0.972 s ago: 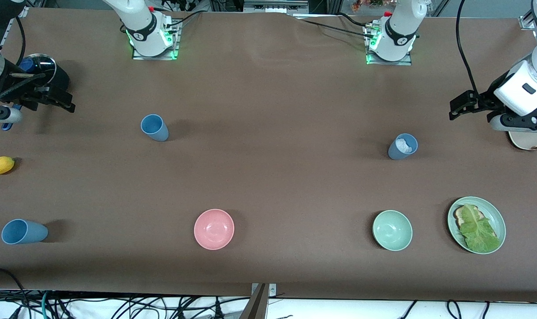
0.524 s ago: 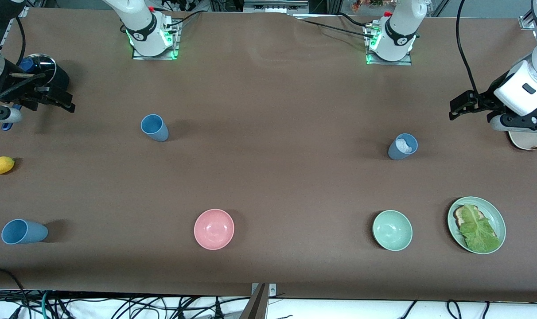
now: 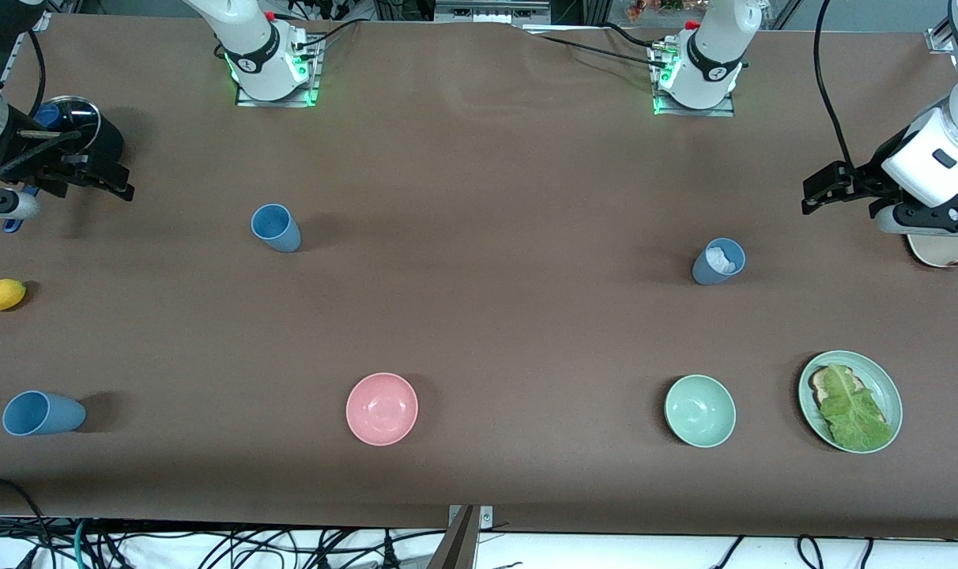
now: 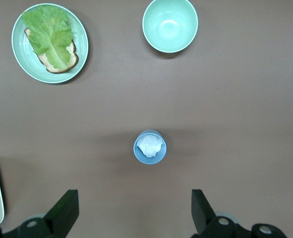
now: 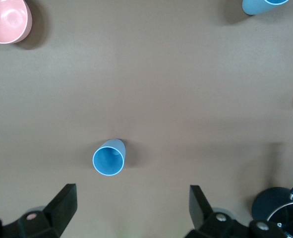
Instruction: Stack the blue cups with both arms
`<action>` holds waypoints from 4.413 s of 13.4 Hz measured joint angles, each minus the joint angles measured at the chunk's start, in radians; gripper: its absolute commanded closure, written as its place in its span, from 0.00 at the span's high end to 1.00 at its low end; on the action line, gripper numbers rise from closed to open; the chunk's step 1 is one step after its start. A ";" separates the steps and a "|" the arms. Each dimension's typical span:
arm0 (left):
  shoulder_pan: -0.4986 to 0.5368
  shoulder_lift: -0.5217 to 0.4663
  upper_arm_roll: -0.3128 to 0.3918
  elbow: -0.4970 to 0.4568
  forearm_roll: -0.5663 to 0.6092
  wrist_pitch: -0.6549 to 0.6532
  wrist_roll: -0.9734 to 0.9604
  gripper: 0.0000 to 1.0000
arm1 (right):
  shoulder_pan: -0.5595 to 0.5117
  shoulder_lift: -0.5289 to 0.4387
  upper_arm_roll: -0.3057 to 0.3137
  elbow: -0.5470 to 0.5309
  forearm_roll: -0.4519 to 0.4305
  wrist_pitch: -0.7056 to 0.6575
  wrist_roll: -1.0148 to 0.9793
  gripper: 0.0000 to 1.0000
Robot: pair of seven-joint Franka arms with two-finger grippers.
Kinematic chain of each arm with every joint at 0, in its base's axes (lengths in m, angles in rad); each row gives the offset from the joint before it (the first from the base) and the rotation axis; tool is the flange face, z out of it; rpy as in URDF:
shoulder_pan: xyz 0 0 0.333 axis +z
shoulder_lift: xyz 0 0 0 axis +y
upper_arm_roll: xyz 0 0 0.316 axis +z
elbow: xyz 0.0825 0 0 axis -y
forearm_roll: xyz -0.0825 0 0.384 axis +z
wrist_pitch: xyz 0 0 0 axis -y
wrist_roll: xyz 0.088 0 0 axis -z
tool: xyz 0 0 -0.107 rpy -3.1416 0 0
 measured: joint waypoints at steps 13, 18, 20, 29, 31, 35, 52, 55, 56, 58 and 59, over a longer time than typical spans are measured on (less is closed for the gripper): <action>0.025 0.163 0.002 -0.026 0.000 -0.079 -0.001 1.00 | 0.000 0.000 0.000 0.000 0.000 0.000 0.000 1.00; 0.047 0.245 0.000 -0.197 0.060 0.195 0.000 1.00 | 0.000 0.000 0.000 0.000 0.000 0.000 0.000 1.00; 0.046 0.247 -0.005 -0.309 0.071 0.329 0.000 1.00 | 0.000 0.000 0.000 0.000 0.000 0.000 0.000 1.00; 0.045 0.323 -0.006 -0.456 0.072 0.469 0.001 0.00 | 0.000 0.000 0.000 0.000 0.000 0.000 0.000 1.00; 0.045 0.325 -0.006 -0.448 0.072 0.471 0.001 0.00 | 0.000 0.001 0.000 0.000 0.000 0.000 0.000 1.00; 0.045 0.325 -0.006 -0.425 0.072 0.471 0.002 0.00 | 0.000 0.001 0.000 0.000 0.000 0.000 0.000 1.00; -0.371 0.493 -0.156 -0.115 -0.193 0.450 -0.658 0.00 | 0.000 0.001 0.000 0.001 0.000 0.000 0.000 1.00; -0.420 0.541 -0.156 -0.087 -0.195 0.458 -0.693 0.00 | 0.000 0.001 0.000 0.001 0.000 -0.001 0.000 1.00; -0.432 0.556 -0.156 -0.082 -0.195 0.471 -0.694 0.13 | 0.000 0.001 0.000 0.001 0.000 -0.001 0.000 1.00; -0.448 0.576 -0.156 -0.076 -0.195 0.491 -0.701 1.00 | -0.002 0.001 -0.001 0.001 0.000 -0.001 0.000 1.00; -0.450 0.579 -0.156 -0.072 -0.195 0.492 -0.708 1.00 | -0.003 0.001 -0.001 0.001 0.000 -0.001 0.000 1.00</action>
